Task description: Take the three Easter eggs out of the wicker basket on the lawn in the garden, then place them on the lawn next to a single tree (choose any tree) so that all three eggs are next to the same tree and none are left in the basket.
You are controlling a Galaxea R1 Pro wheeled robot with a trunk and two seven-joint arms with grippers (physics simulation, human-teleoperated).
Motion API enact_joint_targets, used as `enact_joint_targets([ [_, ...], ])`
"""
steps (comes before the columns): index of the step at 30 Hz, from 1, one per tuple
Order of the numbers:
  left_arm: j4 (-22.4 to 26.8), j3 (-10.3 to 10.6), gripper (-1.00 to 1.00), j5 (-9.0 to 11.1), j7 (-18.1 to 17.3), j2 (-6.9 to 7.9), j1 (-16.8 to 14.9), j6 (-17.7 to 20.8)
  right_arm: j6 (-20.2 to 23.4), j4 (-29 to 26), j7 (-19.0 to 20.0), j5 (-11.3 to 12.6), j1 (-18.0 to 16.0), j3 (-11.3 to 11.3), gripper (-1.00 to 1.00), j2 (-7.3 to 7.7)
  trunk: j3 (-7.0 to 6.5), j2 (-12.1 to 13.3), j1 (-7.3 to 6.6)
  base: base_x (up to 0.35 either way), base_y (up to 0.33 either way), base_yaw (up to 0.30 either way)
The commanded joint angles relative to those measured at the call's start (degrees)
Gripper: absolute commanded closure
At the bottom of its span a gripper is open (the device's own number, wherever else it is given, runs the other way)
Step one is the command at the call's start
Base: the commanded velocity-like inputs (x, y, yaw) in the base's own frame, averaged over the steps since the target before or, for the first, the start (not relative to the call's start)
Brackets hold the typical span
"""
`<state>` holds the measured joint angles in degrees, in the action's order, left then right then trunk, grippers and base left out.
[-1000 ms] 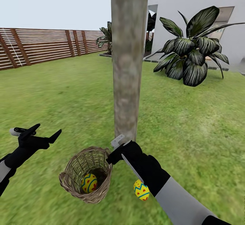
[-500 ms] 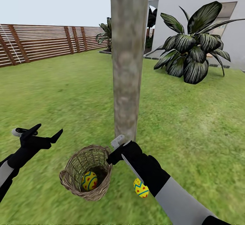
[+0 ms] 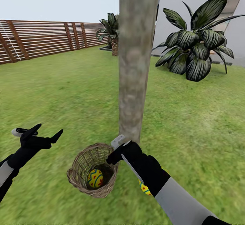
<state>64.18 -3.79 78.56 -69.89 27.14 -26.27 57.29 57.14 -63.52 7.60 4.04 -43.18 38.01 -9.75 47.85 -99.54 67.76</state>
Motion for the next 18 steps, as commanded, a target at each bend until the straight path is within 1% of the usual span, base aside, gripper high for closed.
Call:
enact_joint_targets([
  [1, 0.0, 0.0, -1.00, 0.2, -0.1, 0.02, 0.0, 0.4, 0.3, 0.0, -0.2, 0.4, -0.1, 0.0, -1.00, -0.01, 0.14, 0.0, -0.01, 0.000, 0.298, 0.000],
  [9, 0.0, 0.0, -1.00, 0.2, -0.1, 0.04, 0.0, 0.4, 0.3, 0.0, -0.2, 0.4, -0.1, 0.0, -1.00, 0.03, 0.83, 0.0, -0.01, 0.000, 0.301, 0.000],
  [18, 0.0, 0.0, -1.00, 0.2, -0.1, 0.11, 0.0, 0.4, 0.2, 0.1, -0.4, 0.4, -0.1, 0.0, -1.00, 0.08, 0.90, 0.0, -0.01, 0.000, 0.302, 0.000],
])
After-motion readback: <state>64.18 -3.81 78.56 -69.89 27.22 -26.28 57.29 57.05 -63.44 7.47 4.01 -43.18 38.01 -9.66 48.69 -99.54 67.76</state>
